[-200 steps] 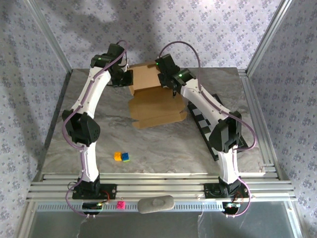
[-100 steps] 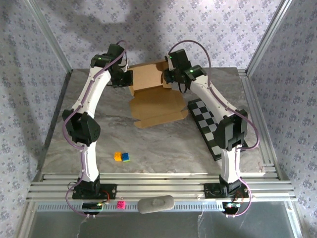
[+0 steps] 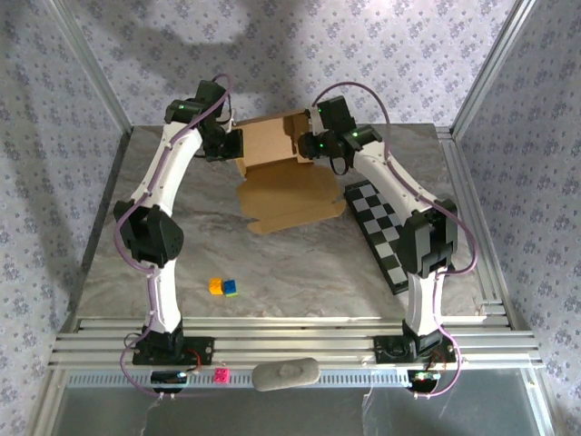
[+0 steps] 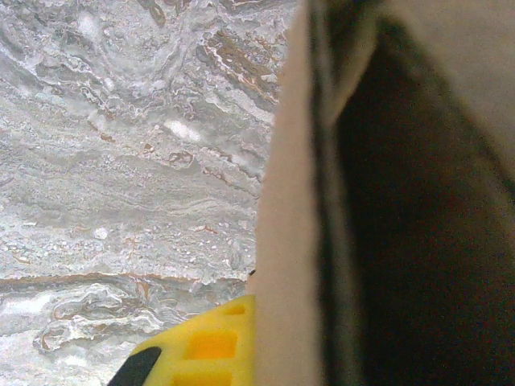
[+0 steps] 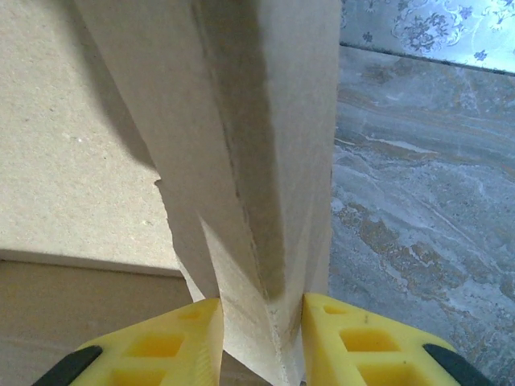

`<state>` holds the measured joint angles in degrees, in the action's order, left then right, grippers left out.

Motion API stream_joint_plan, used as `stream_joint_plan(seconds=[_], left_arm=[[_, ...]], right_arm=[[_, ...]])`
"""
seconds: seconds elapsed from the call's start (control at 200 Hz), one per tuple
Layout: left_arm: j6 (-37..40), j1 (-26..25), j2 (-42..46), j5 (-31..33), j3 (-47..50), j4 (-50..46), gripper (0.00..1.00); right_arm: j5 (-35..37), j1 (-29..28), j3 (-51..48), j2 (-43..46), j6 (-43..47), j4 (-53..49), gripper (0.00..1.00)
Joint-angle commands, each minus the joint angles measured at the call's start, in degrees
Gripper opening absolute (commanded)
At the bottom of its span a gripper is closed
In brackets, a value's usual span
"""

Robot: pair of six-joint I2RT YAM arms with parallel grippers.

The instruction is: Fold the paper box

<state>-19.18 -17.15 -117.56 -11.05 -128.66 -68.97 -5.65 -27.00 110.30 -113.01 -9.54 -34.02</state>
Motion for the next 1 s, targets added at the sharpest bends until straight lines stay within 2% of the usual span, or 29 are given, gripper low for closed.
stream_joint_plan(seconds=[0.0,0.22,0.335,0.51,0.725,0.855,0.994], left_arm=[[-2.13,-0.21,1.32,-6.16,-3.44,4.81,0.0],[-1.92,-0.34,1.76,-6.97,-3.09,5.25,0.0],[-2.0,-0.39,2.07,-7.1,-2.91,5.67,0.0],[-2.26,-0.43,2.16,-6.53,-2.89,4.86,0.0],[-3.26,-0.78,1.98,-5.74,-3.09,4.46,0.0],[-3.24,-0.87,1.54,-6.13,-3.59,4.21,0.0],[-3.3,-0.62,1.19,-6.93,-4.14,3.74,0.0]], right_arm=[[-4.18,-0.32,-1.92,1.04,-0.04,-1.22,0.34],[-3.72,0.03,1.38,-0.94,0.39,-2.1,0.33],[0.68,-0.32,4.58,-3.51,-0.2,-4.43,0.21],[13.92,-2.6,8.17,-5.29,-0.27,-7.73,0.0],[33.12,-6.77,9.74,-5.64,-0.21,-10.3,0.0],[27.2,-6.53,9.19,-5.23,-0.47,-9.41,0.0],[14.4,-3.95,7.56,-3.59,-0.11,-6.72,0.14]])
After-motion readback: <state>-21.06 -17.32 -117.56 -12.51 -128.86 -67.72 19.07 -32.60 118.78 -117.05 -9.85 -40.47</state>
